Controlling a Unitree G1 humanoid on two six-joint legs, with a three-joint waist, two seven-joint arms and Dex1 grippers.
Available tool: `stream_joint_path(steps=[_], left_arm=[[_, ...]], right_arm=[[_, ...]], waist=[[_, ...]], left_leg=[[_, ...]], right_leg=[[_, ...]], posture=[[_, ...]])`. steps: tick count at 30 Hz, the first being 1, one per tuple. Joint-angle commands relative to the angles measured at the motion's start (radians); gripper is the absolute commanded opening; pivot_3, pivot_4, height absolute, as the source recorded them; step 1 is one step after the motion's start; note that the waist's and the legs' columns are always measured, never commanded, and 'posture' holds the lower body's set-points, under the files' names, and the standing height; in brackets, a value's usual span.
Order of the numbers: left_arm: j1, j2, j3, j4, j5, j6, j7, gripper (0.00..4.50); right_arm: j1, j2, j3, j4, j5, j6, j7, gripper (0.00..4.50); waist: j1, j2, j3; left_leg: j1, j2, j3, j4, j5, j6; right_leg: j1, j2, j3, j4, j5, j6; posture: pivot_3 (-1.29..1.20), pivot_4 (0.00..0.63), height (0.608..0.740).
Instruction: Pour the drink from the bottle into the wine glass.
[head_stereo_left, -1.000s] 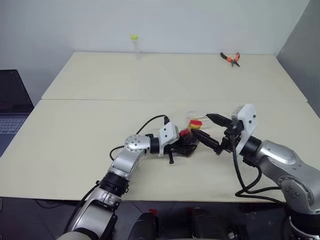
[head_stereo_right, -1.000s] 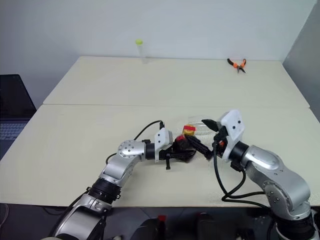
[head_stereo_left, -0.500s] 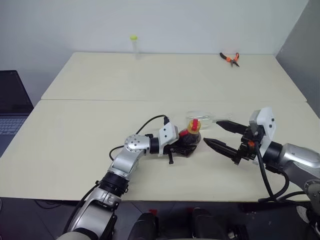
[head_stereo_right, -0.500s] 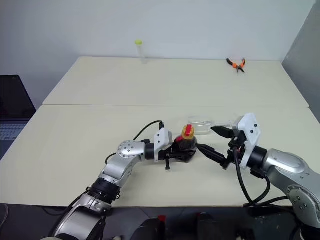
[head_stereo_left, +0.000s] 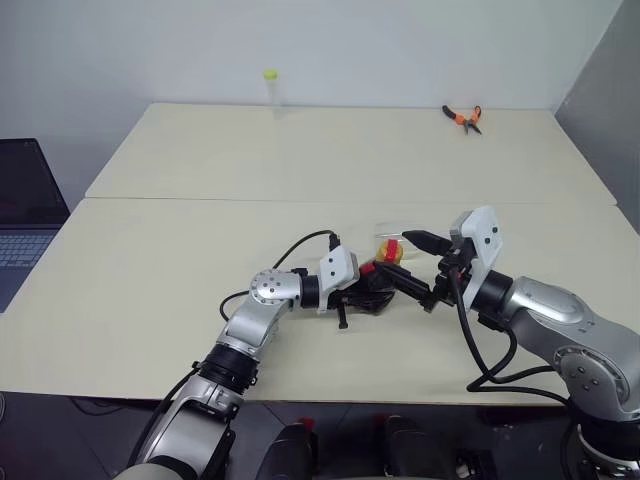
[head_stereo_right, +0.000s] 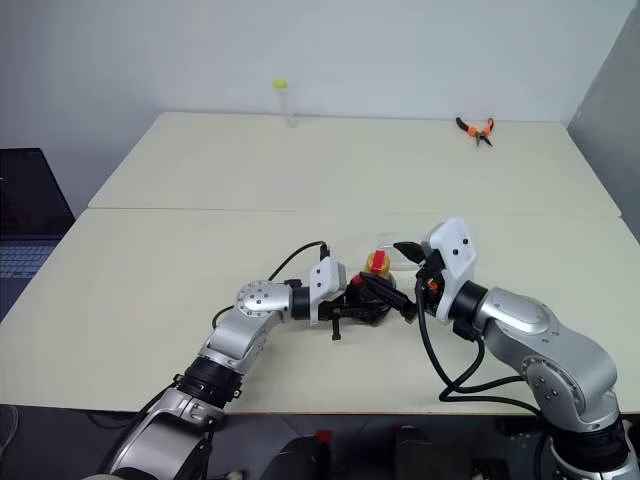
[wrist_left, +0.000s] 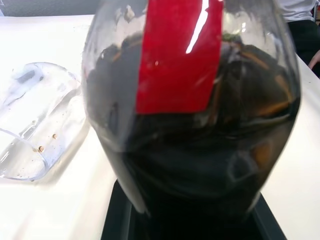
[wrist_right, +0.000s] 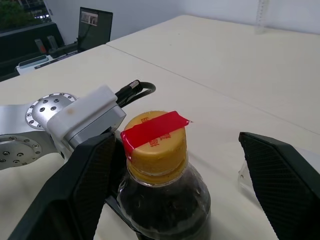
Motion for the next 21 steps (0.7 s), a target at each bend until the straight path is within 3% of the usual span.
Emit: stream_joint_path(steps=[1,8,18,21], left_arm=[[-0.002,-0.006,0.006,-0.019,-0.005,-0.013,-0.002,0.66],[0.001,-0.004,0.005,-0.021,-0.005,-0.011,-0.002,0.66],[0.001,-0.007,0.004,-0.019,-0.005,-0.013,-0.002,0.65],[0.002,-0.007,0.013,-0.025,-0.009,-0.013,0.004,0.65]], right_arm=[[-0.015,0.013,-0.022,-0.014,0.003,-0.028,0.010,3.67],[-0.012,0.045,-0.044,-0.021,0.037,-0.024,0.010,1.33],[-0.010,0.130,-0.128,-0.017,0.188,-0.006,-0.059,1.22],[0.068,0.033,-0.162,-0.019,0.043,-0.063,-0.041,1.22]], waist=[[0.000,0.000,0.000],[0.000,0.000,0.000],[0.000,0.000,0.000],[0.002,0.000,0.000]], left_leg=[[0.000,0.000,0.000,0.000,0.000,0.000],[0.000,0.000,0.000,0.000,0.000,0.000],[0.000,0.000,0.000,0.000,0.000,0.000],[0.000,0.000,0.000,0.000,0.000,0.000]], right_leg=[[0.000,0.000,0.000,0.000,0.000,0.000],[0.000,0.000,0.000,0.000,0.000,0.000],[0.000,0.000,0.000,0.000,0.000,0.000],[0.000,0.000,0.000,0.000,0.000,0.000]], posture=[[0.00,0.150,0.740],[0.00,0.150,0.740],[0.00,0.150,0.740],[0.00,0.150,0.740]])
